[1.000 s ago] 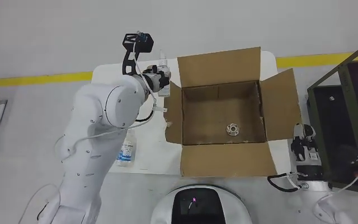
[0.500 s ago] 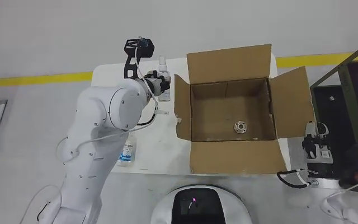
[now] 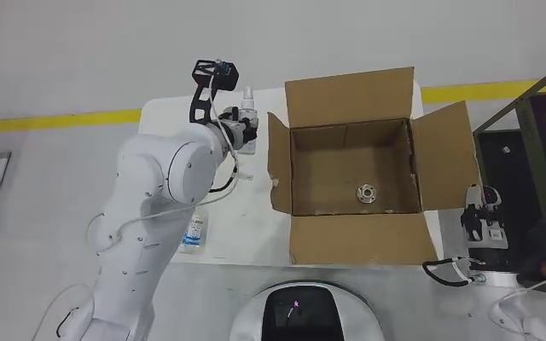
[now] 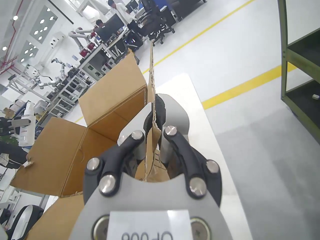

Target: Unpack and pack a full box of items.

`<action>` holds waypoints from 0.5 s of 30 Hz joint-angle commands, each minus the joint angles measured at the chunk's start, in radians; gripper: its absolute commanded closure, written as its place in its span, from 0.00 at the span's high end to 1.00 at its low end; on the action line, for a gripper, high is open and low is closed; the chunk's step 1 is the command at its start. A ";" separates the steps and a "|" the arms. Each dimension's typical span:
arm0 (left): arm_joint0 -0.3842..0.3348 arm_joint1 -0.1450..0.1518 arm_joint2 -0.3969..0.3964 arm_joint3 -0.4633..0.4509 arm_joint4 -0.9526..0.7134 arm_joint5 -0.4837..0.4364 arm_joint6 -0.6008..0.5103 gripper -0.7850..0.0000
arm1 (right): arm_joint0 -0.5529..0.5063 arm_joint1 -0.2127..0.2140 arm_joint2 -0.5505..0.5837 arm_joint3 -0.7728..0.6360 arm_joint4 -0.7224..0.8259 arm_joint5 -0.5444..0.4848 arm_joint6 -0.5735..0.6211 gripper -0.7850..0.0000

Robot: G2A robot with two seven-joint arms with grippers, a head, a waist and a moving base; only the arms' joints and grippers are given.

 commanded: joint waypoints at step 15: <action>0.281 0.062 -0.062 -0.085 0.111 -0.195 -0.130 0.00 | 0.000 0.000 0.000 0.000 0.000 0.000 0.000 0.00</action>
